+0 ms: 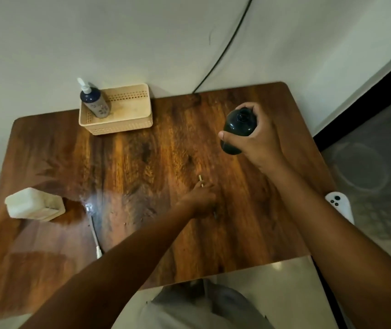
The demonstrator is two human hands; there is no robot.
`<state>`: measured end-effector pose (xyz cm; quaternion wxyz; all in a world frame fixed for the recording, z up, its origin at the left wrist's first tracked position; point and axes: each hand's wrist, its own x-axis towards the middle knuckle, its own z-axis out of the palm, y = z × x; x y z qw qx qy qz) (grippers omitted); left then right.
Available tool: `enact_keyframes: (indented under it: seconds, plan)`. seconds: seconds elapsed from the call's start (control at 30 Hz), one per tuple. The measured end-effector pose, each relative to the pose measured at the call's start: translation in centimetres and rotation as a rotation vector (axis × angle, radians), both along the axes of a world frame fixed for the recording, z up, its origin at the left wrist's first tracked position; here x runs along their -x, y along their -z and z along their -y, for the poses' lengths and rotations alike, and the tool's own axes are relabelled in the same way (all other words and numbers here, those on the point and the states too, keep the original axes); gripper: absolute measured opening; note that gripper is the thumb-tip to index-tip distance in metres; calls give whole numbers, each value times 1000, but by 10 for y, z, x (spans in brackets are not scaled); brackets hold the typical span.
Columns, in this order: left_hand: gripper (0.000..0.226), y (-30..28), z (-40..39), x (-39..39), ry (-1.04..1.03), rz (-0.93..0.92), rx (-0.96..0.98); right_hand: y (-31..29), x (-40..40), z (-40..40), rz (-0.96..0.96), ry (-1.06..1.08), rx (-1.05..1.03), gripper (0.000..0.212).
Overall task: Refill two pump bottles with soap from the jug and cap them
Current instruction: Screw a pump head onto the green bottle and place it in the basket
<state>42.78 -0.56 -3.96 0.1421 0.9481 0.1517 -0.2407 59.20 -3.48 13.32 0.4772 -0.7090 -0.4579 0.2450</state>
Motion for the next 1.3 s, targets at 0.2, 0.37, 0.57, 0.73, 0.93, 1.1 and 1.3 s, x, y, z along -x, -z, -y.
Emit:
enact_keyframes:
  seconds: [0.2, 0.37, 0.57, 0.73, 0.93, 1.1, 1.3]
  plan:
    - [37, 26, 12, 9, 50, 30, -42, 11, -19, 16, -20, 31, 27, 64]
    - [35, 15, 6, 7, -187, 120, -4, 14, -20, 10, -38, 9, 33, 65]
    - [28, -69, -55, 39, -751, 622, 185, -10, 0, -24, -64, -104, 34, 66]
    - [32, -187, -109, 86, -1011, 979, 41, -56, 45, -71, -46, -245, -29, 66]
    - [30, -330, -135, 148, -1115, 1291, -137, -114, 116, -116, 25, -423, -98, 66]
    - [30, -425, -125, 179, -1103, 1517, -188, -144, 168, -130, 17, -568, -132, 61]
    - [26, -479, -117, 195, -1070, 1674, -213, -159, 207, -132, 20, -656, -173, 61]
